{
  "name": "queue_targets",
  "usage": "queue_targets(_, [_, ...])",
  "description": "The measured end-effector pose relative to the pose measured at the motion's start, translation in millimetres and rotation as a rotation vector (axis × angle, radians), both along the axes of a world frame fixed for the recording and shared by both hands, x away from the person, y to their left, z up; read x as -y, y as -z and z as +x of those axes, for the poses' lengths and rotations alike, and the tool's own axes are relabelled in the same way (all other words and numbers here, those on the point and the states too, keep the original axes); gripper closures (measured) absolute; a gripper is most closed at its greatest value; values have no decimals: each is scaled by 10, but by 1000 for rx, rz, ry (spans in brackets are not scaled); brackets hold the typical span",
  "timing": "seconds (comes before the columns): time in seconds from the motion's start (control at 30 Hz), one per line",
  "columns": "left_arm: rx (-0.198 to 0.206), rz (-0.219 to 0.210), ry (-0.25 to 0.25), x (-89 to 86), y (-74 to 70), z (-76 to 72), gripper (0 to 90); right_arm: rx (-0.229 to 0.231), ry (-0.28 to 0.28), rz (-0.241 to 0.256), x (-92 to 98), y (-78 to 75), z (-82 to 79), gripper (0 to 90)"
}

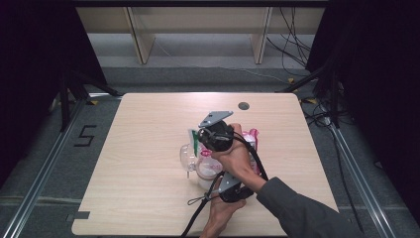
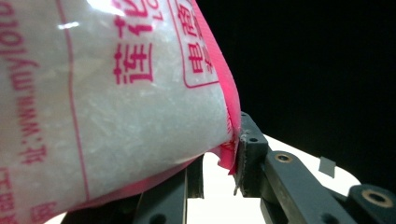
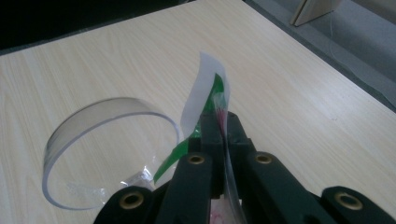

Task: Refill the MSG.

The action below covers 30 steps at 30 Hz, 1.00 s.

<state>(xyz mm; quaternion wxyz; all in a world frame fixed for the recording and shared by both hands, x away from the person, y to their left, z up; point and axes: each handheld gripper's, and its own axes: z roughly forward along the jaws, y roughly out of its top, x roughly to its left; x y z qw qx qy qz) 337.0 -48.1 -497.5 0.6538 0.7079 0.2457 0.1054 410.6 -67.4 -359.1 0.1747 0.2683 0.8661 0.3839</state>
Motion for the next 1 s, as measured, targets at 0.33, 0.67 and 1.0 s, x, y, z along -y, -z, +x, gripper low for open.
queue_targets(0.33, [8,7,-5,-2,3,0,759,-24,-1,-17,-12,16,4,900])
queue_targets(0.67, [7,0,-26,-13,-4,-5,759,-25,-2,-45,-20,12,14,900])
queue_targets(1.0, [-3,-35,-38,19,-7,-4,759,-31,-6,-21,-31,1,12,900])
